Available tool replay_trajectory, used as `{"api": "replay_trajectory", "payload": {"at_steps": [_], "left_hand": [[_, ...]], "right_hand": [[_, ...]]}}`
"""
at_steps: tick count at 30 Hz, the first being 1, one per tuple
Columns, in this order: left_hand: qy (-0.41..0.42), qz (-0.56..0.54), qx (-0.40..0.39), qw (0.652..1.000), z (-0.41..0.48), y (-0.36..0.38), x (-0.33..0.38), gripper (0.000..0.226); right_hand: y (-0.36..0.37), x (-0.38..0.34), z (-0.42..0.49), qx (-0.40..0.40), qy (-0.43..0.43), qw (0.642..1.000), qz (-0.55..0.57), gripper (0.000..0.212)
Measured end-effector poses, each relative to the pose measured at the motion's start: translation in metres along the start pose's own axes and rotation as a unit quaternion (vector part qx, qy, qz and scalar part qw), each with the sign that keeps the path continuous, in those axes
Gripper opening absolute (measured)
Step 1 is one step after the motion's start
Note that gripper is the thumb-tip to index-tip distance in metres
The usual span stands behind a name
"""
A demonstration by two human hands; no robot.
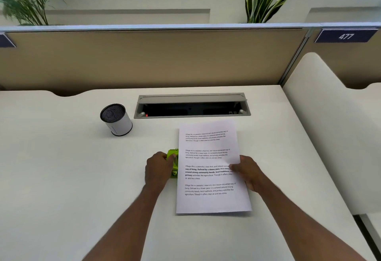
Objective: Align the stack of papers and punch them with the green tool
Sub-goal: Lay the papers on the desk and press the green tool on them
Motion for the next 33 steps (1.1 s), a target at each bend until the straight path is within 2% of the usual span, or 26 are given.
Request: {"api": "replay_trajectory", "payload": {"at_steps": [4, 15, 25, 33], "left_hand": [[0.003, 0.001, -0.004, 1.0, 0.001, 0.0, 0.0, 0.037], [0.004, -0.003, 0.013, 1.0, 0.004, -0.007, -0.004, 0.033], [0.003, -0.01, 0.025, 1.0, 0.004, -0.005, -0.005, 0.031], [0.01, -0.009, 0.03, 0.999, 0.01, -0.003, -0.01, 0.032]], "right_hand": [[-0.003, 0.006, 0.007, 0.016, -0.003, 1.0, -0.014, 0.036], [0.001, 0.001, -0.002, 0.029, 0.0, 0.999, -0.038, 0.023], [0.003, 0.0, -0.003, 0.029, -0.003, 0.997, -0.075, 0.02], [0.033, 0.001, -0.005, 0.027, -0.008, 0.999, -0.038, 0.022]]}}
Point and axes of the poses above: each hand's wrist, its own z-axis towards the middle knuckle, its own y-axis out of the palm, x = y × z, the point moved 2 cm from there along z, towards the middle knuckle, and after that the axes turned 12 degrees about -z, right-handed, at the moved point
